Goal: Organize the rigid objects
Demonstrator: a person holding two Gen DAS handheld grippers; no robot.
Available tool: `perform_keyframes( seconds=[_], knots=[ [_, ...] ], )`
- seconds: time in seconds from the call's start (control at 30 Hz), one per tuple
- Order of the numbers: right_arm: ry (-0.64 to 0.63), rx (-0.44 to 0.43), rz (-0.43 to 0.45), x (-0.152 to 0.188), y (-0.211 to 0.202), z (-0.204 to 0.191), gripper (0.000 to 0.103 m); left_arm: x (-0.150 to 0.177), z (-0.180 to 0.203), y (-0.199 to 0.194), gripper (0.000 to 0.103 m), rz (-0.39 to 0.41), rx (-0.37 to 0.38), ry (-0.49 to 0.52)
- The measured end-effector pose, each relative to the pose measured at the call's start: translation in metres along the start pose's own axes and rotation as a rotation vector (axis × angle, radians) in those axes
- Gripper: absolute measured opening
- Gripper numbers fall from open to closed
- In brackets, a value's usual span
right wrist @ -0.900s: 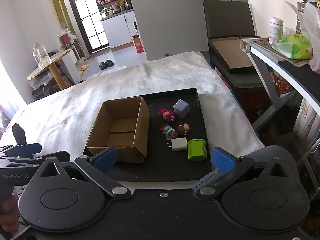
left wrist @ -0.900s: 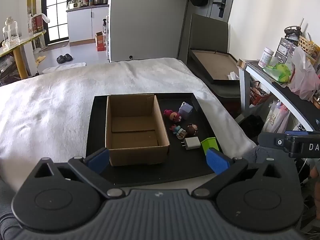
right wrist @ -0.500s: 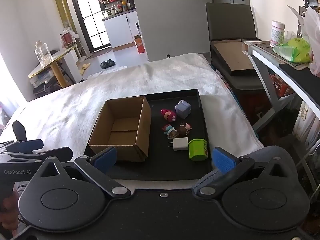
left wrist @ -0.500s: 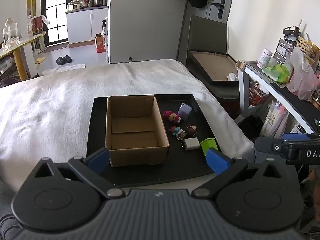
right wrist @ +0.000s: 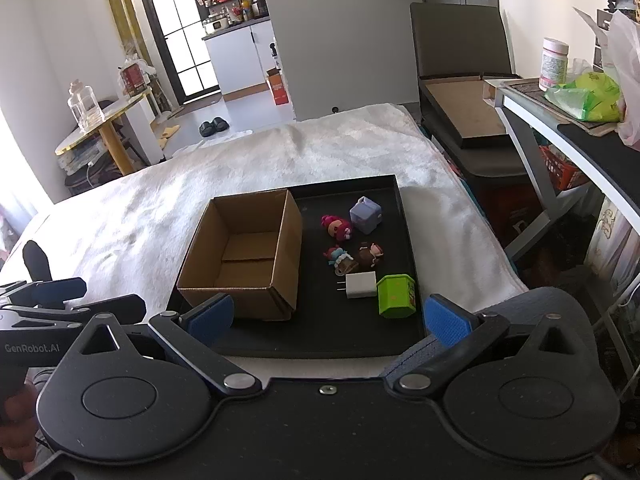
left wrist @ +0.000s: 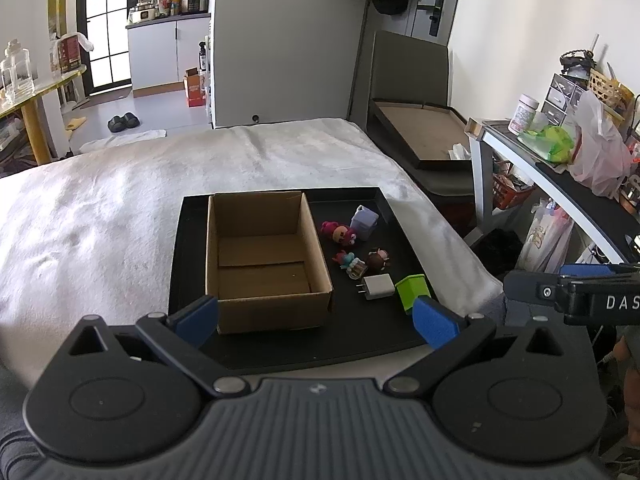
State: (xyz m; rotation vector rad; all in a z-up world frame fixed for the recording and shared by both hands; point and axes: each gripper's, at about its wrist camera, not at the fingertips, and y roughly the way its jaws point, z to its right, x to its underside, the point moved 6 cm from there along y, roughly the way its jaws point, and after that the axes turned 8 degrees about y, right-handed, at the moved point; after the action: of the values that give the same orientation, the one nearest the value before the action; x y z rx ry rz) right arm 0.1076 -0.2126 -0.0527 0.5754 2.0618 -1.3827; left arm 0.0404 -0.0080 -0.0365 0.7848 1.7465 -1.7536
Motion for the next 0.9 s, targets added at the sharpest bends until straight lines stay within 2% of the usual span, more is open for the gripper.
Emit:
perform_keyframes(
  seconds=[0.9],
  knots=[
    [0.009, 0.017, 0.001, 0.0, -0.0012, 0.001, 0.103, 0.0014, -0.0033, 0.0031, 0.102, 0.001, 0.006, 0.003]
  ],
)
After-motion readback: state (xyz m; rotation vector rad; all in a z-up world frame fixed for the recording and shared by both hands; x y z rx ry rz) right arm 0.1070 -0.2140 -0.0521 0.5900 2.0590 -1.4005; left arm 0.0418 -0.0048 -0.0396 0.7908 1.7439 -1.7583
